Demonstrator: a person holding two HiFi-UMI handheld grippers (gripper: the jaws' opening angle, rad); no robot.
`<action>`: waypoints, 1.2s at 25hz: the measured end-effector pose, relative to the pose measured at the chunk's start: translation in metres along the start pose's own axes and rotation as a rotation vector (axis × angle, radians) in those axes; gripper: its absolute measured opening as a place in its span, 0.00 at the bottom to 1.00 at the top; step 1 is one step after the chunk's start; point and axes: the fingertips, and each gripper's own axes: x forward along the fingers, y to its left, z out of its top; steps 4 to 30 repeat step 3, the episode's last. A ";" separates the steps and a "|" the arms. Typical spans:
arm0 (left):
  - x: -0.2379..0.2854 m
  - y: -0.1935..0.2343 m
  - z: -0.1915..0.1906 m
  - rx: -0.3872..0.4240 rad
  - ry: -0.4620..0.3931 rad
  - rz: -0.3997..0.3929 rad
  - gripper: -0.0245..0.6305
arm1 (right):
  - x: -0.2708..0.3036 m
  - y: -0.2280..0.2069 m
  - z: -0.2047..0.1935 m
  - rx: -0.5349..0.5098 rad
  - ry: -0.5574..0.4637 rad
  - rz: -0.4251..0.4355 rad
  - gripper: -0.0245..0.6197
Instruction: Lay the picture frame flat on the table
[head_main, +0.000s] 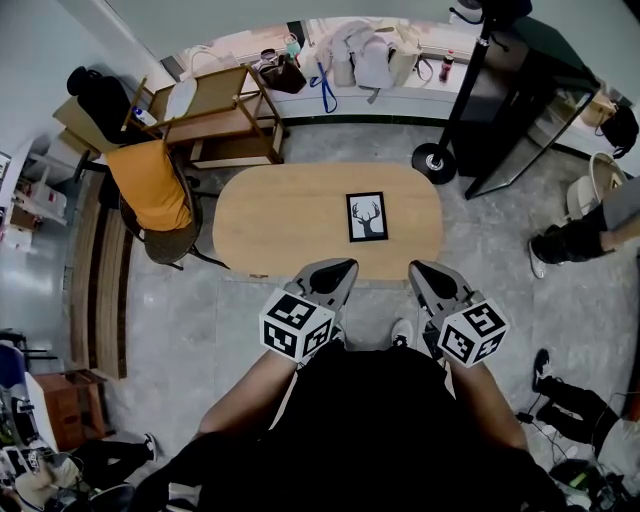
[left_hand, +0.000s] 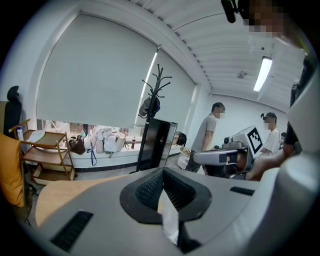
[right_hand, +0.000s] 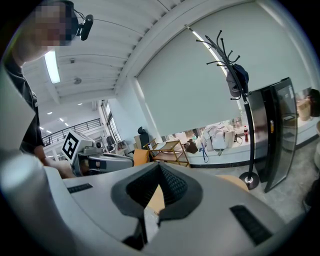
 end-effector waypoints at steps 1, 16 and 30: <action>0.000 0.000 0.000 0.000 0.001 0.000 0.04 | 0.000 -0.001 0.000 0.000 0.001 0.000 0.04; 0.001 0.000 0.000 0.001 0.002 0.000 0.04 | 0.000 -0.002 -0.001 0.002 0.004 -0.001 0.04; 0.001 0.000 0.000 0.001 0.002 0.000 0.04 | 0.000 -0.002 -0.001 0.002 0.004 -0.001 0.04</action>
